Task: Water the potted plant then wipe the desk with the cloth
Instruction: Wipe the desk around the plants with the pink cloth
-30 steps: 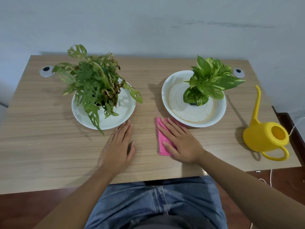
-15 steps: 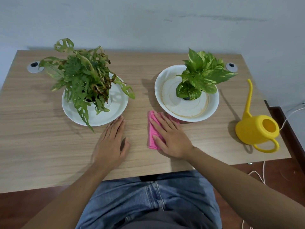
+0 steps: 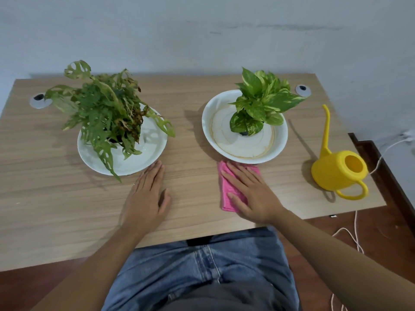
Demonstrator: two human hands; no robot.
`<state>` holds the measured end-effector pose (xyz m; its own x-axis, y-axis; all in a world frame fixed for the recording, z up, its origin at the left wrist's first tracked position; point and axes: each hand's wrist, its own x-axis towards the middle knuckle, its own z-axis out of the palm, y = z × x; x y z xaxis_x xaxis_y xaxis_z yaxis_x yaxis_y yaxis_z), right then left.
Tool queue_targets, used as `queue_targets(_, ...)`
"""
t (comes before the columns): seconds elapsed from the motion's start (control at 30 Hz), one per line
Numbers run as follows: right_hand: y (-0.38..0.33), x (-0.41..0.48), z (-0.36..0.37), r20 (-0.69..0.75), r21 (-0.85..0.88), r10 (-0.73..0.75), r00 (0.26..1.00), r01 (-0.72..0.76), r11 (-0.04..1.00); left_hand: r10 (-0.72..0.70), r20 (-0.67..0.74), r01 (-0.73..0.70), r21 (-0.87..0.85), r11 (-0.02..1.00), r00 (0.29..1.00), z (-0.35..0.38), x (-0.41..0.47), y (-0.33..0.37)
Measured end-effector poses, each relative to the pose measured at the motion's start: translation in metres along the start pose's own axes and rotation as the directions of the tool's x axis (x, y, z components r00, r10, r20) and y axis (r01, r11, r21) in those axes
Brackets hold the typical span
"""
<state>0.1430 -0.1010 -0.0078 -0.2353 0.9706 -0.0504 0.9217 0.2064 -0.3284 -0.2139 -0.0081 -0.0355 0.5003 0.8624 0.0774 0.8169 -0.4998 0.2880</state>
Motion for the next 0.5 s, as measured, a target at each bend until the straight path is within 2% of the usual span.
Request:
queue_targets(0.23,0.038,-0.039,-0.015,-0.037,-0.03,0.151,0.988,-0.152,0.988,-0.002,-0.014,0.001,-0.021,1.0,1.0,-0.001,-0.001,0.002)
queue_targets(0.5,0.012,-0.03,0.001,-0.086,-0.097,0.178,0.98,-0.186,0.978,-0.013,-0.011,0.013,-0.015,1.0,1.0,0.002,-0.002,0.0)
